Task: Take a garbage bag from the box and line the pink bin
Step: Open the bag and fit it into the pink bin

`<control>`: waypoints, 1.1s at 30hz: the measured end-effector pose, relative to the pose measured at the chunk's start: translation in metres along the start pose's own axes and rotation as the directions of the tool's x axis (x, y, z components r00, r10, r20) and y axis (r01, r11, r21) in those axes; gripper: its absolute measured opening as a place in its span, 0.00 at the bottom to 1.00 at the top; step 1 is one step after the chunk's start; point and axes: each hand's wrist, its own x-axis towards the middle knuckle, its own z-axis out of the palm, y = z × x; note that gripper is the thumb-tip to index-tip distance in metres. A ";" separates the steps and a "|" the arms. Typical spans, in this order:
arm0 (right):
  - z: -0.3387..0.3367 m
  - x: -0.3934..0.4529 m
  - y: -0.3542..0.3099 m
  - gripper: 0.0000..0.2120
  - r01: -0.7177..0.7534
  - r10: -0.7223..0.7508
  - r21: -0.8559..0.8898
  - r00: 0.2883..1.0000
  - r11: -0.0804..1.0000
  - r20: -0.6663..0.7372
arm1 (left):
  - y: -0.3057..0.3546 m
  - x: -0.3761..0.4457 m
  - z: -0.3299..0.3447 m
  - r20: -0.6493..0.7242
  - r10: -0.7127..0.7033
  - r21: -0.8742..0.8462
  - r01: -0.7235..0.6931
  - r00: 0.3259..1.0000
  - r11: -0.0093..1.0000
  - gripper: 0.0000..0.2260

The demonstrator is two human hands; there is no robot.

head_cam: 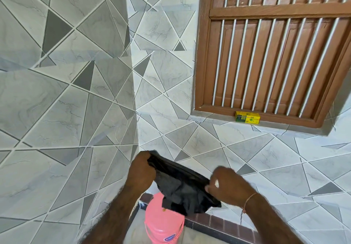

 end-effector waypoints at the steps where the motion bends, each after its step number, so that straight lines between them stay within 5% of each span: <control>1: -0.007 0.001 -0.008 0.12 0.068 -0.060 0.060 0.992 0.996 -0.115 | 0.004 -0.002 0.003 0.046 0.051 0.016 -0.052 0.998 0.999 0.23; 3: -0.015 0.005 -0.027 0.06 0.247 -0.184 0.199 0.939 0.948 -0.290 | 0.012 -0.008 0.009 0.138 0.155 0.042 -0.162 0.978 0.986 0.25; 6: -0.012 0.012 -0.057 0.10 0.399 -0.322 0.257 0.900 0.880 -0.294 | 0.023 -0.014 0.018 0.255 0.263 -0.008 -0.270 0.930 0.963 0.24; 12: 0.013 0.021 -0.075 0.13 0.328 -0.293 0.137 0.929 0.935 -0.228 | 0.031 -0.017 0.015 0.275 0.258 -0.090 -0.242 0.926 0.966 0.25; 18: 0.023 0.031 -0.050 0.13 0.229 -0.230 -0.026 0.951 0.973 -0.207 | 0.026 -0.013 0.006 0.266 0.276 0.116 -0.315 0.924 0.942 0.25; 21: 0.023 0.025 -0.054 0.09 0.271 -0.197 0.217 0.930 0.938 -0.311 | 0.025 -0.015 0.007 0.295 0.261 0.094 -0.300 0.919 0.949 0.26; 25: 0.027 0.016 -0.075 0.27 0.292 -0.169 0.519 0.948 0.803 -0.271 | 0.033 -0.016 0.010 0.318 0.278 -0.021 -0.287 0.907 0.958 0.30; 29: 0.026 0.011 -0.075 0.06 0.304 -0.105 0.422 0.895 0.854 -0.434 | 0.033 -0.014 0.011 0.364 0.258 -0.079 -0.246 0.895 0.966 0.23; 33: 0.019 0.004 -0.065 0.07 0.344 -0.224 0.283 0.896 0.895 -0.383 | 0.020 -0.006 0.012 0.352 0.159 0.013 -0.175 0.922 0.985 0.16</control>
